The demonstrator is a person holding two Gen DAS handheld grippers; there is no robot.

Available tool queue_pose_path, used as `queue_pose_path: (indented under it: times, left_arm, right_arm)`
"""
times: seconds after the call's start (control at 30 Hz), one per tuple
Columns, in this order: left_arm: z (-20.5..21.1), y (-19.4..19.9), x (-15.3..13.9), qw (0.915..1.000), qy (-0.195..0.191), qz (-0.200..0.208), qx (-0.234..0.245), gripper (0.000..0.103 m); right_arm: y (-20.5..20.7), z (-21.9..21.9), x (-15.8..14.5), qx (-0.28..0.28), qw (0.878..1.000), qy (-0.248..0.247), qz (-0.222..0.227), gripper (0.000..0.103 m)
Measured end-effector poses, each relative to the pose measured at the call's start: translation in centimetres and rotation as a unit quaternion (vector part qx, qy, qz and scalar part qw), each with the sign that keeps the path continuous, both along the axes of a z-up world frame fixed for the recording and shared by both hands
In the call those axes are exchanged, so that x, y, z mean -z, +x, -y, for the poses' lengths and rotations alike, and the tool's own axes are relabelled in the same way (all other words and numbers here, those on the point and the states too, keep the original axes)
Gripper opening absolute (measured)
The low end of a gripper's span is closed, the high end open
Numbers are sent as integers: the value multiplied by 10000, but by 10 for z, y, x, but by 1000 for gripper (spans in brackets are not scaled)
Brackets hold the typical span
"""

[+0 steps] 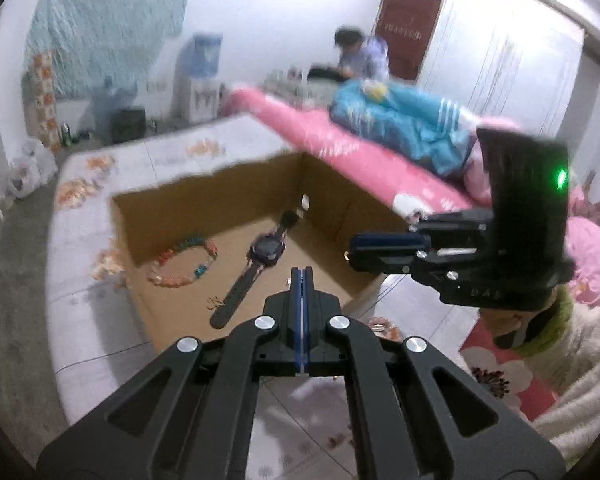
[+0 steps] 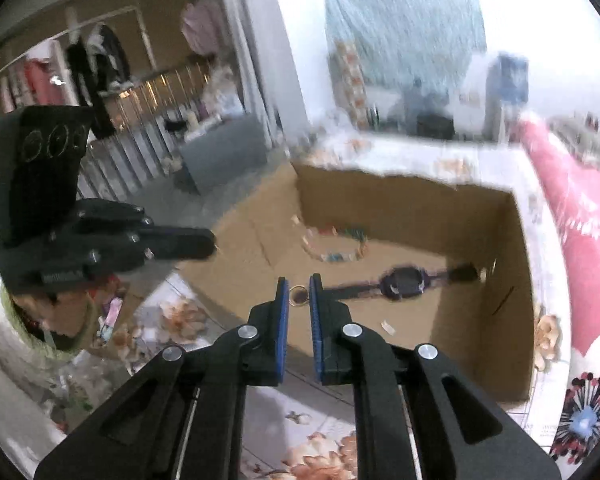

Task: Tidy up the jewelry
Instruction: 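Lift the chain charm with the left gripper and carry it over the box, then open the left gripper inside the box to drop the charm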

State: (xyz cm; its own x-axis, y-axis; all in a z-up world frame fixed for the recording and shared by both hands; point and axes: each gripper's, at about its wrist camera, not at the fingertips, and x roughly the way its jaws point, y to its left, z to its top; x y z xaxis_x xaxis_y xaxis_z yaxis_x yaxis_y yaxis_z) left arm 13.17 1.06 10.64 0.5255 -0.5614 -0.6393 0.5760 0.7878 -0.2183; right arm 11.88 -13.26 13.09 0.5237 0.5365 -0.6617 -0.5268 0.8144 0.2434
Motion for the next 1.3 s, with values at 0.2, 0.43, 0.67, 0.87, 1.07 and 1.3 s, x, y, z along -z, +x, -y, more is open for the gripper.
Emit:
queue_pose_path:
  times: [0.2,0.43,0.67,0.87,1.07,1.3]
  left_arm:
    - [24,52,48,9958,399,-813,-110,0]
    - [20,64,60,9939,474,-918,-390,18]
    - [10,49,41,9951,476,-588,-634,29]
    - [-1,-1,10,9965,434,68,-717,52]
    - [-12,-68,-8,9973,155,566,-449,71]
    - [10,-100,41,9993,358,84,-115,84]
  right_arm:
    - [57,-1,40,29,9942,53,-1076,11]
    - [70,14,61,269,9893,451,-1365,12]
    - [54,41,41,573,9883,902,-1087,26]
    - [3,68,3,723,9883,1291,-380,41]
    - [-81,98,-17,845,9853,1418,437,64]
    - [-120,99,34,1335,9885,696,-105,81]
